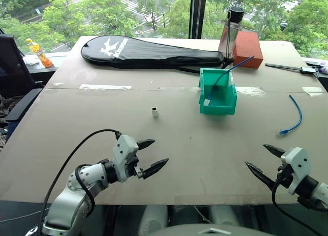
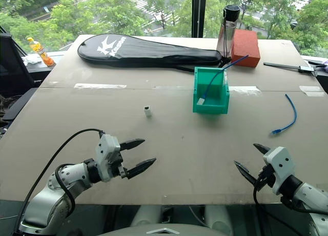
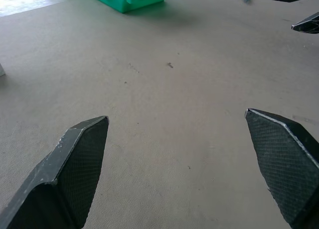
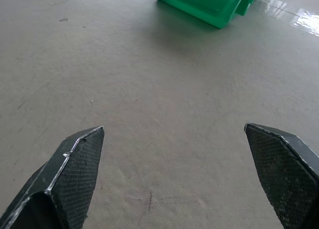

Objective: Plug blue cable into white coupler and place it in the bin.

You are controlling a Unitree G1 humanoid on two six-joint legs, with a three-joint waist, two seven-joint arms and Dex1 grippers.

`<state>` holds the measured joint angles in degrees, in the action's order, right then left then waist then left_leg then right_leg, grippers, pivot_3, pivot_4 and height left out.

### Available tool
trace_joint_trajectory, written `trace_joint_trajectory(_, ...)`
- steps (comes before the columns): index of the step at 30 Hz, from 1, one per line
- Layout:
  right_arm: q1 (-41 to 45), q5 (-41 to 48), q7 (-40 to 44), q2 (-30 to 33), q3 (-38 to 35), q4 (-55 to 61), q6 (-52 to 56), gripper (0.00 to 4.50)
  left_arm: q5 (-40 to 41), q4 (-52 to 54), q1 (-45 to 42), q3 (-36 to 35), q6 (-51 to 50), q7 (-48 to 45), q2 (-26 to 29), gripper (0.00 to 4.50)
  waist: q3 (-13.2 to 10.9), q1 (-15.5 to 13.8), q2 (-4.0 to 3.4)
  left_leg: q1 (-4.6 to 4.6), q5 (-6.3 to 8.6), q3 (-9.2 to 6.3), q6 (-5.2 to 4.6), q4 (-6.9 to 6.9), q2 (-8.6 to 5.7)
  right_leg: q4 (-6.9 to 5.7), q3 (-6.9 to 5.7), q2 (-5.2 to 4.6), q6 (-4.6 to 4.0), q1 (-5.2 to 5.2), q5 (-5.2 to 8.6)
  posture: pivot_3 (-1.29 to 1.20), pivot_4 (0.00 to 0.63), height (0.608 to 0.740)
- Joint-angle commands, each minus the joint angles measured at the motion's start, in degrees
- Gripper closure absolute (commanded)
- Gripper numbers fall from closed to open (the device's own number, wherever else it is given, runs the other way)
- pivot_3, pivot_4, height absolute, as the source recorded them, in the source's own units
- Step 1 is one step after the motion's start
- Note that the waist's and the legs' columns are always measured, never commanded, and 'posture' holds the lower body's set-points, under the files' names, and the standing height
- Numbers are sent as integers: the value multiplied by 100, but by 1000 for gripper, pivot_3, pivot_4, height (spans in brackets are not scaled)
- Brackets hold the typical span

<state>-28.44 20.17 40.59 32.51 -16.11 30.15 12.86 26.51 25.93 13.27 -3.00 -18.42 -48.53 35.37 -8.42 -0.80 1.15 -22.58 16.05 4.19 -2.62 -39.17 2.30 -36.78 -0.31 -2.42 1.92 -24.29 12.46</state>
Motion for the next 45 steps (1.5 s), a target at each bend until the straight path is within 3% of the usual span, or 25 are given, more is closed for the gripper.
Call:
trace_joint_trajectory(1,119,3,-6,16,10,65,-96,49,188,215,-104,-138,-40,66,-46,0,0,0,0,0,0,0,0,0,0,0,0,0,0,0,0,0,150,740)
trace_joint_trajectory(11,272,-52,-144,-40,159,134,-3,49,362,145,-317,-100,-82,-36,-64,0,-2,-2,-2,-8,1,-1,-1,3,-1,2,-2,20,-7,-5,-2,0,150,740)
trace_joint_trajectory(15,477,-114,-103,288,-47,67,207,49,366,297,-466,47,-30,-410,156,0,-5,1,-7,-8,1,2,-2,1,-3,2,-1,21,-3,-5,0,0,150,740)
trace_joint_trajectory(19,912,326,864,1699,-582,-94,1025,49,380,418,-686,230,-39,-670,311,0,-10,6,-13,-6,0,9,-3,-3,-6,1,6,18,-3,-5,-1,0,150,740)
trace_joint_trajectory(22,1445,149,1522,2778,-553,-604,1119,49,429,470,-876,322,-69,-751,303,0,-11,1,-10,-3,1,6,-4,-6,-5,2,4,23,-11,-2,-6,0,150,740)
trace_joint_trajectory(25,2142,-424,2036,3748,25,-1379,798,49,490,526,-1108,441,-87,-896,319,0,-13,11,-12,-5,1,-1,-4,4,-4,6,1,34,-14,-4,-7,0,150,740)
trace_joint_trajectory(28,3083,-1276,2437,4246,989,-2438,12,49,618,580,-1358,520,-183,-979,290,0,-21,-1,-22,-7,1,4,-5,7,-5,8,5,36,-22,-7,-11,0,150,740)
trace_joint_trajectory(34,5397,-2458,3327,3809,2598,-4606,-1114,49,828,467,-1852,688,-228,-1327,265,0,-33,23,-23,-13,2,10,-7,6,-9,19,11,39,-23,-7,-12,0,150,740)
trace_joint_trajectory(40,6555,-2884,3828,3326,3131,-5920,-1600,49,856,460,-2038,821,-250,-1291,117,0,-40,18,-34,-21,1,18,-5,5,-8,19,19,44,-22,-13,-12,0,150,740)
trace_joint_trajectory(43,6845,-3076,4075,3245,3310,-6343,-1872,857,775,477,-1970,857,-205,-1254,74,0,-40,0,-35,-21,0,18,-4,4,-8,19,19,43,-22,-13,-12,0,150,740)
trace_joint_trajectory(45,7029,-3211,4080,3167,3400,-6657,-2063,857,747,496,-1925,865,-184,-1232,66,0,-40,7,-35,-21,0,16,-4,3,-8,19,17,42,-22,-12,-12,0,150,740)
